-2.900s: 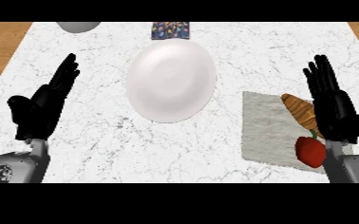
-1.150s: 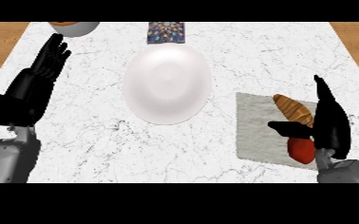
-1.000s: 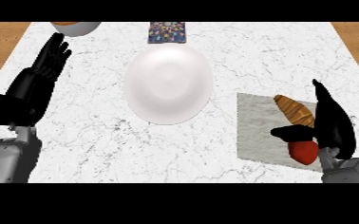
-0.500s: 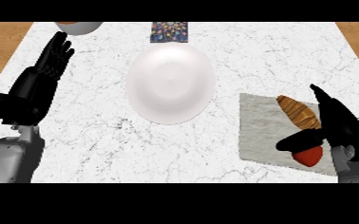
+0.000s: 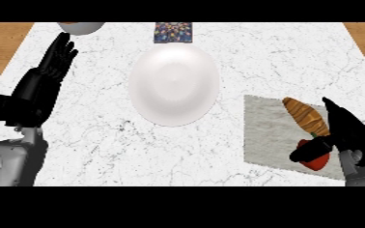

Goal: Pick the bell pepper from the placemat and place it in the plate

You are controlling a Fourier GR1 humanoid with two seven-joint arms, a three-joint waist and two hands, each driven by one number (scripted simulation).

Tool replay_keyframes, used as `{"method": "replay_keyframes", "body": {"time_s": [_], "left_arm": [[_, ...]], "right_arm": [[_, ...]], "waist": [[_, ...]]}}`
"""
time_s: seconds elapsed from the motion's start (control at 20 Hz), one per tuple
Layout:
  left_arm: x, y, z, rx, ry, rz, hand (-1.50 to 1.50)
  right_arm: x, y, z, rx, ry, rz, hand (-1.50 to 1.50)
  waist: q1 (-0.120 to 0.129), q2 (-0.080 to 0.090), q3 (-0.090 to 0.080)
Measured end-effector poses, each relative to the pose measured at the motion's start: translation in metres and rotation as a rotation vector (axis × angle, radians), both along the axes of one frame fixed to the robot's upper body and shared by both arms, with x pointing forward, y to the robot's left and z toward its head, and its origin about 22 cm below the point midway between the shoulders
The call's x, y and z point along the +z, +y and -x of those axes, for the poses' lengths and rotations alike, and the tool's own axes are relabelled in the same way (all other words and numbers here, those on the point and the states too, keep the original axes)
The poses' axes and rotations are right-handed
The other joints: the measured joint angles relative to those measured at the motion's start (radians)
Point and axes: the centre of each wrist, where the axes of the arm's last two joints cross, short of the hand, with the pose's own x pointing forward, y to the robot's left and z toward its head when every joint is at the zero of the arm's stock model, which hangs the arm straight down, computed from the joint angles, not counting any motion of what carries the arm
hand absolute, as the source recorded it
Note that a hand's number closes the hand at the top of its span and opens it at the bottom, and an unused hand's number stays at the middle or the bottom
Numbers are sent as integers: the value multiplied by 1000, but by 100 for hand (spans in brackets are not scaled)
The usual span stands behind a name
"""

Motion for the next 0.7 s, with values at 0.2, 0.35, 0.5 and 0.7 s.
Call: {"method": "replay_keyframes", "body": {"time_s": [0.2, 0.35, 0.5, 0.7], "left_arm": [[-1, -2, 2, -5, 2, 3, 0], [-3, 4, 6, -2, 4, 2, 0], [-5, -1, 3, -5, -2, 0, 0], [-2, -4, 3, -2, -5, 4, 0]], "right_arm": [[-9, -7, -1, -22, 38, -1, -150], [-18, -8, 6, -20, 67, -9, -150], [-31, -13, 8, -30, 100, -14, -150], [-45, -15, 8, -46, 130, -38, -150]], "waist": [[2, 0, 1], [1, -1, 0], [0, 0, 1], [2, 0, 1]]}}
